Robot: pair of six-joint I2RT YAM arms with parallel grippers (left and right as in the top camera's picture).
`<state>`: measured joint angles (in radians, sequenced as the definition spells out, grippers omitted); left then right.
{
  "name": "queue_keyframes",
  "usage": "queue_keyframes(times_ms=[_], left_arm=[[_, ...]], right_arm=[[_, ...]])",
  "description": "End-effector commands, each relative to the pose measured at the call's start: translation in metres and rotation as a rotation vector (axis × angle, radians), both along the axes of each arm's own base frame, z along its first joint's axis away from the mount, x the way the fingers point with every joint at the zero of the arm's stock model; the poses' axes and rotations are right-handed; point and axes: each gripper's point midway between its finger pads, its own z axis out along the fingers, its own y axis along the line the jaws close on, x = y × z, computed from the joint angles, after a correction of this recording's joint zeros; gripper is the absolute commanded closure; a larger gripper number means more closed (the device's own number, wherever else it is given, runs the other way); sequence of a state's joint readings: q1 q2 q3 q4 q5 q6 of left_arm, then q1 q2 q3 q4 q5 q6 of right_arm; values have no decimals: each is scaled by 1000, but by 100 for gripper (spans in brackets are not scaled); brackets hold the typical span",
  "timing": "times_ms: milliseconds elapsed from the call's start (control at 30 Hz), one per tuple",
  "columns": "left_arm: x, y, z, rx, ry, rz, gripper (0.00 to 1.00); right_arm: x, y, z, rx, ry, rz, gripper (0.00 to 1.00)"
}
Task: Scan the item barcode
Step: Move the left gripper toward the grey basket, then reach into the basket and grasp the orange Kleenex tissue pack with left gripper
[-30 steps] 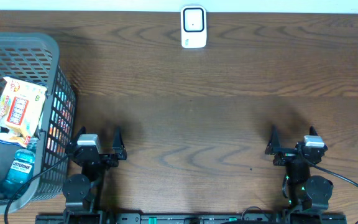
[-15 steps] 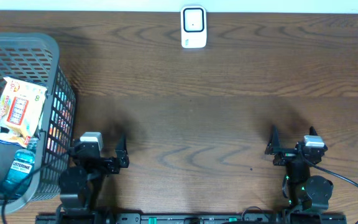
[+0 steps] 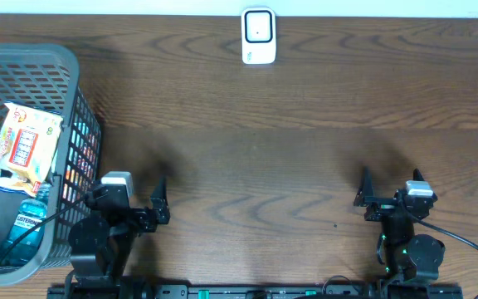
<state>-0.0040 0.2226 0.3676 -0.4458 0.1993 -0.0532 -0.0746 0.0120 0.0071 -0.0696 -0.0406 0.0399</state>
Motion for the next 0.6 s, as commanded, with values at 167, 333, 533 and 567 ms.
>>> queue_keyframes(times_ms=[167,333,533,567], left_arm=[[-6,-6,9,-45,18,-21,2],[-13,-1,29,-92,50,33,2],[-5,0,81,-282,11,113,2],[-3,0,90,-292,5,115,2]], right_arm=[[0,-2,0,-15,-1,-8,1],[0,-2,0,-15,-1,-8,1],[0,-2,0,-15,-1,-8,1],[0,-2,0,-15,-1,-8,1]])
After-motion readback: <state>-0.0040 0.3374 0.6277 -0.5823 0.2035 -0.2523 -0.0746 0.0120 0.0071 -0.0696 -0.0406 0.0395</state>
